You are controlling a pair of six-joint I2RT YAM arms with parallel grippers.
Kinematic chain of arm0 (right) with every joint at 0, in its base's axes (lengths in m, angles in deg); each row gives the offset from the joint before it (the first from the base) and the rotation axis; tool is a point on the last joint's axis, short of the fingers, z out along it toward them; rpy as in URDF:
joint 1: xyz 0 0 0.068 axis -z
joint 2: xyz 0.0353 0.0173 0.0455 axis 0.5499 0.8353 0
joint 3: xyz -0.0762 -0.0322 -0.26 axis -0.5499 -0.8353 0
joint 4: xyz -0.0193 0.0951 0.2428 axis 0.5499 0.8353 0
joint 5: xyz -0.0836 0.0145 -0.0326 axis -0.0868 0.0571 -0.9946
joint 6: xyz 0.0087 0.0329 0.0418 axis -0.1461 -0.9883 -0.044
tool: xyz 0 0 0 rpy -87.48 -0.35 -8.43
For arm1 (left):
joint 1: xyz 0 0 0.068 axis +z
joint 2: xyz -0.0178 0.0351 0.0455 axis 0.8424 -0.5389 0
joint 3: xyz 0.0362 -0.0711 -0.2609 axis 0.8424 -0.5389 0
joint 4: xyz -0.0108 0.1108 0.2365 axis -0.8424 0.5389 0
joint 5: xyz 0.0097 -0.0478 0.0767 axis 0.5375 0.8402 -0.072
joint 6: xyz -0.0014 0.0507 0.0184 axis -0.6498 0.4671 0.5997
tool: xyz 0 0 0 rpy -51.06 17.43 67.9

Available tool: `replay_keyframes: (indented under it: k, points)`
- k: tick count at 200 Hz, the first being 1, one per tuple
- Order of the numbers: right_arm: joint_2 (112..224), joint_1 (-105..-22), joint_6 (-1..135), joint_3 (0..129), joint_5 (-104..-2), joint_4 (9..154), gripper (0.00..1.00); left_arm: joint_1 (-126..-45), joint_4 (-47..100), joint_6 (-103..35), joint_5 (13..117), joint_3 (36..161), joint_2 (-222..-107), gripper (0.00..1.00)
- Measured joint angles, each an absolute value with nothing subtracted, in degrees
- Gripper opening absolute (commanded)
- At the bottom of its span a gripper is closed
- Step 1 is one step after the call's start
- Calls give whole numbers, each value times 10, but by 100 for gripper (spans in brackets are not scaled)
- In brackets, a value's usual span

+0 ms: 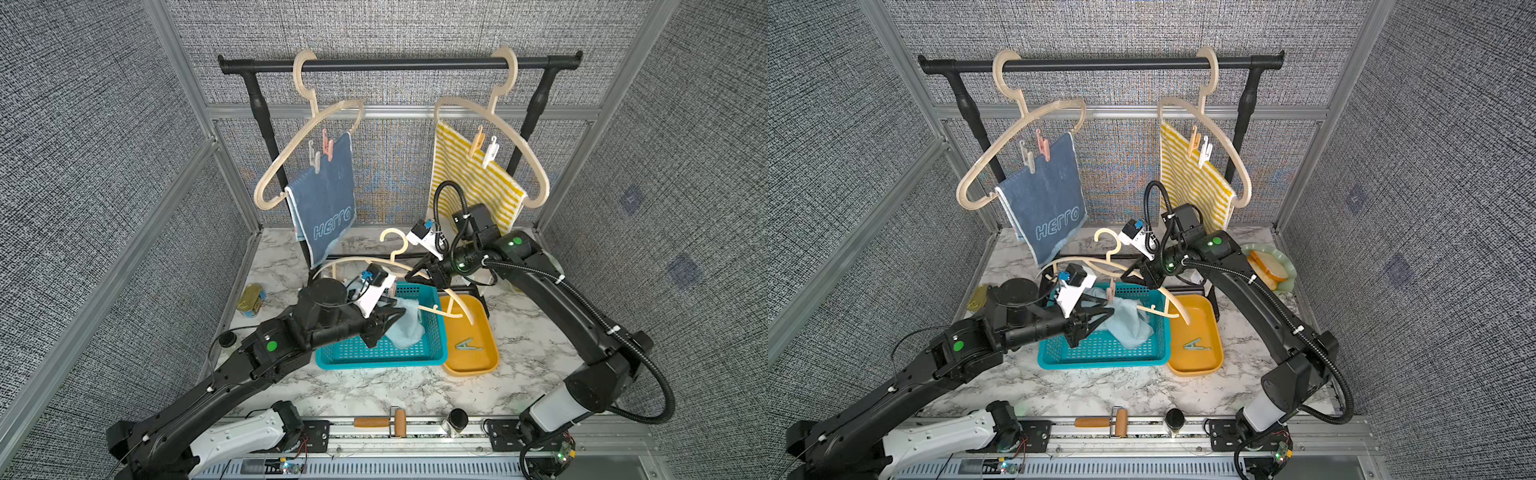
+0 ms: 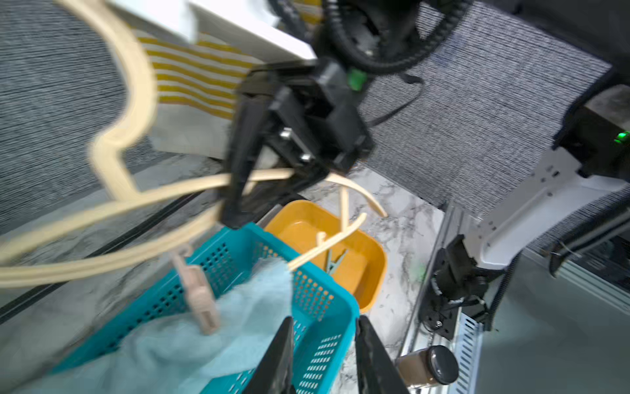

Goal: Remove the clothespins securing towels to the hanger
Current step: Place the clothespin in the storage box, then remove the clothespin from the hanger.

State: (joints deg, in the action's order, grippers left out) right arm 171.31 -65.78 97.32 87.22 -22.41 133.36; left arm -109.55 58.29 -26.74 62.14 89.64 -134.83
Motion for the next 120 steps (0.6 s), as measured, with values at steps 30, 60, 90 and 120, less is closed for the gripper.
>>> replay_keyframes:
  k: [30, 60, 90, 120]
  points:
    - [1716, -660, 1003, 874, -201, 1368, 0, -1007, 608, -247, 658, 871, -1341, 28]
    - [1708, -660, 1026, 862, -178, 1389, 0, -944, 586, -242, 739, 831, -1333, 35]
    - [1710, -660, 1045, 861, -151, 1401, 0, -919, 564, -225, 819, 805, -1352, 43]
    - [1724, -660, 1063, 866, -129, 1419, 0, -910, 536, -200, 888, 800, -1369, 48]
